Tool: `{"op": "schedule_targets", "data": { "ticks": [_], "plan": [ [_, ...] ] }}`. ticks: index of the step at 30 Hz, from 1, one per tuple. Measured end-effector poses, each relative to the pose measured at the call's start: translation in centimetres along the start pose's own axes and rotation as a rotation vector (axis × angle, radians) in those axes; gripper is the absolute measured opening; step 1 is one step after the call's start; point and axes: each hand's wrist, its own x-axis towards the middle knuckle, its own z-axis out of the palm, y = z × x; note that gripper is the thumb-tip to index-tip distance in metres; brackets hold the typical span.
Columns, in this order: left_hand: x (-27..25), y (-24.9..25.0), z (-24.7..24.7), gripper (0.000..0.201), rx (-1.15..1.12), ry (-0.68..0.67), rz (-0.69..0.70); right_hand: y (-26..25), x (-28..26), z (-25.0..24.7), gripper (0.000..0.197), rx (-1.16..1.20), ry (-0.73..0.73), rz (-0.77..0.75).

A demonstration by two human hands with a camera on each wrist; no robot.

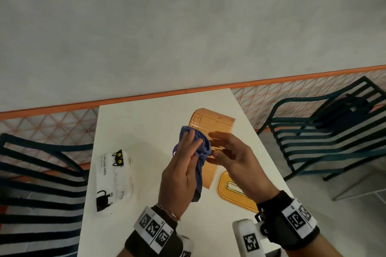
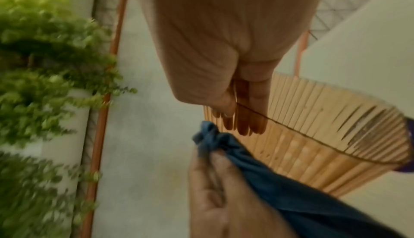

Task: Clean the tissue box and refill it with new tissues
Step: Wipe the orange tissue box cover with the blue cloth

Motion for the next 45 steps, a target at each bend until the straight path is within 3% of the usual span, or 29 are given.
{"op": "schedule_targets", "data": {
  "ticks": [4,9,13,16,21,24,27,31,34,39,45],
  "plan": [
    [-1.3,-1.3,1.1,0.044,0.021,-0.141,0.054,0.0,0.8,-0.7,0.056,0.055,-0.014,0.138],
    [-1.9,-1.6,1.8,0.050,0.044,-0.197,0.085,0.3,0.5,-1.5,0.042,0.154,-0.038,0.275],
    [-2.1,-1.4,2.2,0.052,0.003,-0.178,0.094,0.8,0.1,-2.4,0.026,0.092,-0.085,0.185],
    [-1.6,-0.9,2.4,0.047,-0.035,-0.132,0.074,0.5,0.3,-3.2,0.037,0.001,-0.201,0.116],
    [1.9,0.5,2.4,0.039,0.046,-0.073,0.080,1.7,0.4,-3.1,0.035,-0.414,-0.172,-0.074],
    [5.0,0.6,2.7,0.038,0.121,-0.116,-0.088,2.9,0.7,-3.4,0.040,-0.533,-0.180,-0.156],
    [6.9,0.0,3.7,0.037,0.163,-0.118,-0.258,3.7,0.8,-3.7,0.046,-0.534,-0.188,-0.135],
    [5.0,2.4,5.8,0.032,0.073,-0.139,-0.240,5.4,1.1,-4.0,0.037,-0.394,-0.099,-0.149],
    [3.7,2.7,7.2,0.039,0.070,-0.183,-0.230,6.9,1.0,-4.2,0.030,-0.456,-0.015,-0.168],
    [6.6,0.7,7.3,0.030,0.045,-0.041,-0.482,7.5,0.5,-5.0,0.046,-0.476,-0.014,-0.179],
    [3.8,3.9,7.6,0.044,0.078,-0.069,-0.269,7.2,-0.1,-6.2,0.047,-0.501,-0.007,-0.263]
  ]
}}
